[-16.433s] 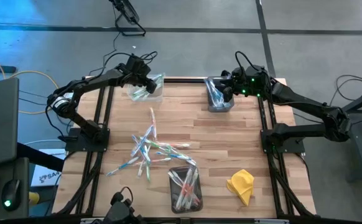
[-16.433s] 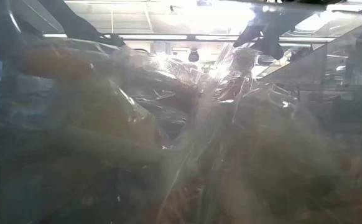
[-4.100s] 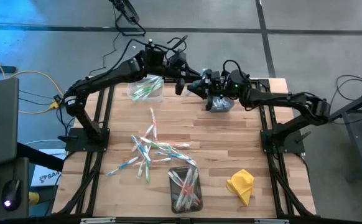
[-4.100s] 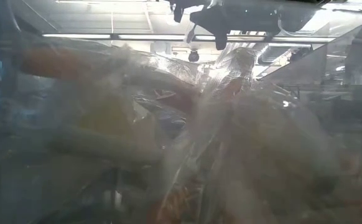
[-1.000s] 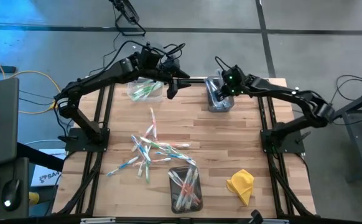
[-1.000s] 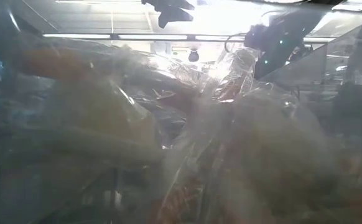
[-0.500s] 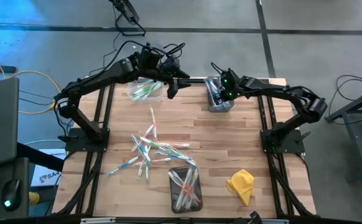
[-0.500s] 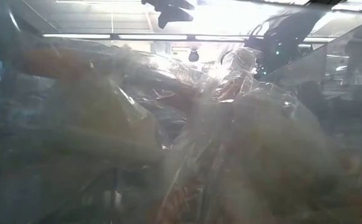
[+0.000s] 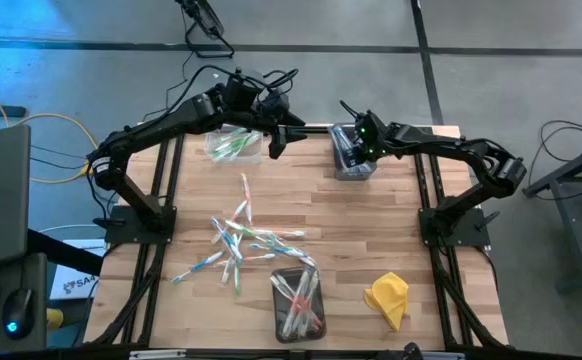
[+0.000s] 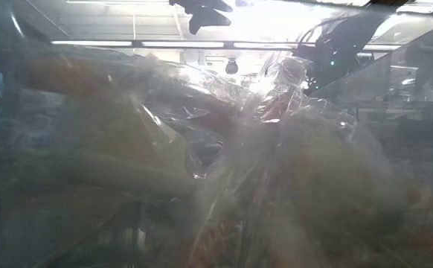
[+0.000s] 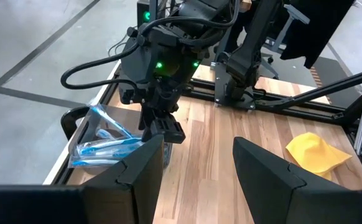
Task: Pick & Place Toothbrushes
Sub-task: Put the orange toothbrush into the bottom black bin
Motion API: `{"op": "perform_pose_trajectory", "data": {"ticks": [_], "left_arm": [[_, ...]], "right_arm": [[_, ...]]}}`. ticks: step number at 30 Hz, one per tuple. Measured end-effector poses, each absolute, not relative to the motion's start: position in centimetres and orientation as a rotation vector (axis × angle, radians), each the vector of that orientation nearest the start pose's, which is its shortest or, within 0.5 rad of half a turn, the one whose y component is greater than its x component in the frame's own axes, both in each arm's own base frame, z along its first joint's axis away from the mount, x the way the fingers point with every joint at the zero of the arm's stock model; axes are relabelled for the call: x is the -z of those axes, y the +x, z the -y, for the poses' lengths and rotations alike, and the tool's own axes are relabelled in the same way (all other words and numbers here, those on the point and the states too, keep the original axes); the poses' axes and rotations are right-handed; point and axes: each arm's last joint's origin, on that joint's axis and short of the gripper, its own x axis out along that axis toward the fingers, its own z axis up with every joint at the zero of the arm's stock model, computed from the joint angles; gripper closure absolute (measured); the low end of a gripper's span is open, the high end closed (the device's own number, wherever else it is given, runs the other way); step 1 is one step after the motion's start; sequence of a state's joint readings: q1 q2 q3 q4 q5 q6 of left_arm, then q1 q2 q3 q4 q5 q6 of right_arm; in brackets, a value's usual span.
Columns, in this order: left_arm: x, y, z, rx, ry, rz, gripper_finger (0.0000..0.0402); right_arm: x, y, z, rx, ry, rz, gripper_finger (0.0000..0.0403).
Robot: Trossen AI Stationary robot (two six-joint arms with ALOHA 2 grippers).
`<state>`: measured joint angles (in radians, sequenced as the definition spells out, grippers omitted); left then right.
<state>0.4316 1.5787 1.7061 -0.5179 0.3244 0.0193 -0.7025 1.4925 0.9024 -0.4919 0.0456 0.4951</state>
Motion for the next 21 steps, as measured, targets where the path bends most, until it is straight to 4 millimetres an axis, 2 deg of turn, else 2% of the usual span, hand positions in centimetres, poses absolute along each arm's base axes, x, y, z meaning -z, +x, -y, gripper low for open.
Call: {"op": "perform_pose_trajectory", "data": {"ticks": [4,9,21], "left_arm": [[-42.2,31.8,-13.6,-0.103,-0.126,-0.364,0.0213],[-42.2,31.8,-13.6,-0.103,-0.126,-0.364,0.0213],[-42.2,31.8,-13.6,-0.103,-0.127,-0.365,0.0213]], "right_arm": [[-19.8,21.4,18.2,0.903,0.795,-0.856,0.0233],[-21.2,21.0,17.8,0.887,0.785,-0.802,0.0232],[-26.5,19.6,16.4,0.778,0.736,-0.537,0.0232]]}}
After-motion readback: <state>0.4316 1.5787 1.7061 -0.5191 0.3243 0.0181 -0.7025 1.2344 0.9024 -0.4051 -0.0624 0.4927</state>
